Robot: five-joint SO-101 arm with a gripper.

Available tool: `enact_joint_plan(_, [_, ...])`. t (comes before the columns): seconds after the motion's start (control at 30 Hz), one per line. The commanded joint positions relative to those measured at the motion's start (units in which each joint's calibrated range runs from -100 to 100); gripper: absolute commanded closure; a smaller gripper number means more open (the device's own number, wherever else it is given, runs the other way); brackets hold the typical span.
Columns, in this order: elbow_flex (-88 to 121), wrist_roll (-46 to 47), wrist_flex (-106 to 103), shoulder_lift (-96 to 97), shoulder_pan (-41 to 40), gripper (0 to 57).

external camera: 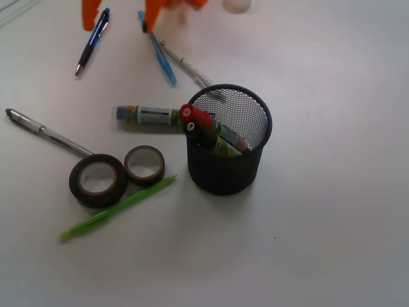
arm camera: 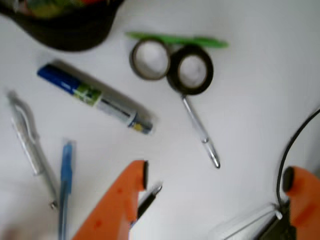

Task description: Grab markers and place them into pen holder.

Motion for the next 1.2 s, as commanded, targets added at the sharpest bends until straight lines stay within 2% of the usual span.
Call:
enact_joint_plan(0.0, [3.12, 3.57, 2.48, -0.51, 3.64, 27.0])
enact_joint_plan(0.27, [17.25, 5.62, -5.14, 7.82, 5.13, 27.0])
enact_joint_plan(1.17, [3.03, 9.67, -7.41, 31.53, 0.27, 27.1])
